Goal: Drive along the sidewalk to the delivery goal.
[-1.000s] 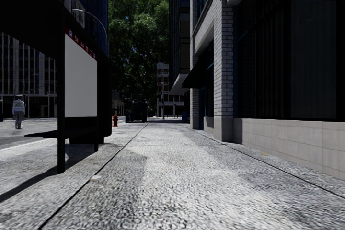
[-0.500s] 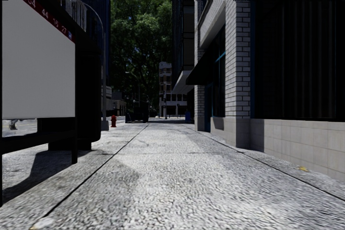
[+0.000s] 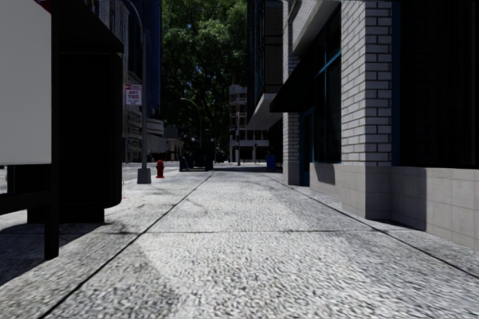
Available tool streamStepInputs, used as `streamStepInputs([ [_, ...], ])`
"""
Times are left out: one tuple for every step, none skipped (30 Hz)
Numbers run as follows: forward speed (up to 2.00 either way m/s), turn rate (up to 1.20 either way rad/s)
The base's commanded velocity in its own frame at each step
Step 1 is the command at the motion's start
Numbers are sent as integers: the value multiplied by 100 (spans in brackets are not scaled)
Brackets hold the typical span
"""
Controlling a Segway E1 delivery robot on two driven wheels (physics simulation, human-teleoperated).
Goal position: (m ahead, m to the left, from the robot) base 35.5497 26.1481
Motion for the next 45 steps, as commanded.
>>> streamStepInputs([
  [200, 21],
  [200, 21],
  [200, 21],
  [200, 0],
  [200, 0],
  [200, 0],
  [200, 0],
  [200, 0],
  [200, 0],
  [200, 0],
  [200, 0],
  [200, 0],
  [200, 0],
  [200, 0],
  [200, 0],
  [200, 0],
  [200, 0],
  [200, 0],
  [200, 0],
  [200, 0],
  [200, 0],
  [200, 0],
  [200, 0],
  [200, 0],
  [200, 0],
  [200, 0],
  [200, 0],
  [200, 0],
  [200, 0],
  [200, 0],
  [200, 0],
  [200, 0],
  [200, 0],
  [200, 0],
  [200, 0],
  [200, 0],
  [200, 0],
  [200, 0],
  [200, 0],
  [200, 0],
  [200, 0],
  [200, 0],
  [200, 0],
  [200, 0],
  [200, 0],
])
